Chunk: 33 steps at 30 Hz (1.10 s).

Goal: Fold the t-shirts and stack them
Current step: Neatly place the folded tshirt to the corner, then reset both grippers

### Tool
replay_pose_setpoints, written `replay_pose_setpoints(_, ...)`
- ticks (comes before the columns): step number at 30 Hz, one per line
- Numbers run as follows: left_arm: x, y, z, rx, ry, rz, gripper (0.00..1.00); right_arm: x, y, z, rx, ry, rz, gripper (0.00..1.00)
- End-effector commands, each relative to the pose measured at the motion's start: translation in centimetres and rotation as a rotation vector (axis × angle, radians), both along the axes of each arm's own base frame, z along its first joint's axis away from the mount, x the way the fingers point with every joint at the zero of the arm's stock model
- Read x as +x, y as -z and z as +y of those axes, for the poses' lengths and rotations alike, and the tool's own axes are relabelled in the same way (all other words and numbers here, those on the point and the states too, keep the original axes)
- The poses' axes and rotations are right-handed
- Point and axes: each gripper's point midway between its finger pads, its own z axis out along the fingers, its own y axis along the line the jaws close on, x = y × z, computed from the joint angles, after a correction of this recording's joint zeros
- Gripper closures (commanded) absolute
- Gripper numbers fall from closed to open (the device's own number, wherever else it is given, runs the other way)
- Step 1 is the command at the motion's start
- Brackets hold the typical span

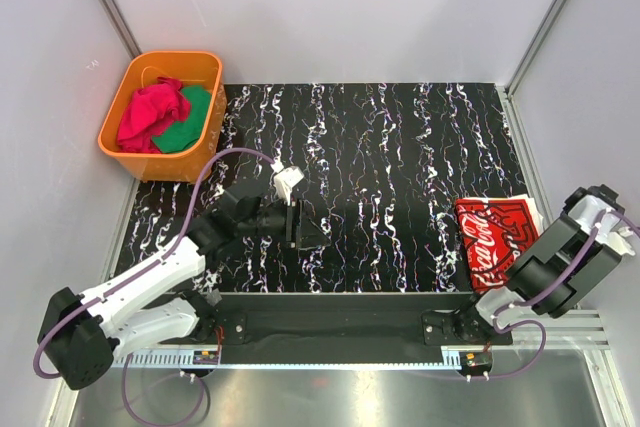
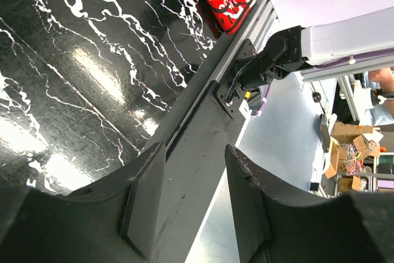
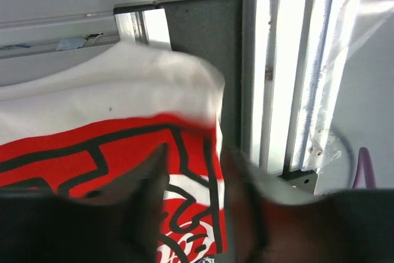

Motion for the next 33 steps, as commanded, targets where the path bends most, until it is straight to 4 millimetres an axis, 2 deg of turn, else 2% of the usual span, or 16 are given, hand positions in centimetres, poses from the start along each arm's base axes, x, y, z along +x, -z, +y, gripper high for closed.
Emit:
replay_pose_setpoints(1,-0.1,-2.0,-0.4,-0.071,0.04,-0.062,0.52,-1.3,-3.5,-1.5,-0.136,0.067,0.003,0.47)
replay_pose_setpoints(4,-0.4,-2.4,-0.5,-0.084,0.05,-0.065,0.51,-1.0,-5.2,-1.8,-0.196,0.037,-0.062,0.28)
replay_pose_setpoints(5,-0.5,-2.6,-0.3,-0.087,0.05,-0.068,0.51,-0.8,-5.8,-1.8,-0.205,0.003,-0.079,0.17)
replay_pose_setpoints(6,-0.5,-2.6,-0.2,-0.085,0.046,-0.068,0.51,-0.5,-6.0,-1.8,-0.209,-0.013,-0.096,0.01)
replay_pose_setpoints(10,-0.7,-2.6,0.1,-0.085,0.035,-0.071,0.51,0.4,-5.6,-1.2,-0.194,-0.051,-0.164,0.0)
replay_pose_setpoints(15,-0.7,-2.6,0.1,-0.083,0.033,-0.061,0.51,2.8,-5.0,-0.3,-0.165,-0.068,-0.314,0.0)
replay_pose_setpoints(20,-0.5,-2.8,0.3,-0.077,0.009,-0.058,0.51,2.9,-2.7,0.2,-0.133,-0.066,-0.319,0.02)
replay_pose_setpoints(22,-0.5,-2.8,0.5,-0.076,-0.001,-0.056,0.51,3.0,-2.2,0.3,-0.125,-0.068,-0.32,0.17)
replay_pose_setpoints(24,-0.6,-2.7,0.6,-0.071,-0.005,-0.051,0.51,3.5,-2.5,0.4,-0.124,-0.069,-0.351,0.46)
replay_pose_setpoints(25,-0.6,-2.7,0.7,-0.068,-0.011,-0.052,0.51,4.1,-2.9,0.3,-0.125,-0.085,-0.379,0.52)
replay_pose_setpoints(27,-0.6,-2.7,0.8,-0.065,-0.02,-0.053,0.51,5.5,-4.0,0.9,-0.126,-0.122,-0.451,0.54)
replay_pose_setpoints(30,-0.5,-2.6,1.2,-0.056,-0.043,-0.055,0.51,8.9,-5.6,3.9,-0.094,-0.293,-0.52,0.52)
replay_pose_setpoints(32,-0.4,-2.5,1.4,-0.049,-0.061,-0.054,0.51,13.1,-7.1,8.8,-0.022,-0.516,-0.613,0.46)
replay_pose_setpoints(33,-0.3,-2.8,1.6,-0.053,-0.072,-0.067,0.51,14.6,-7.6,10.7,0.009,-0.59,-0.662,0.32)
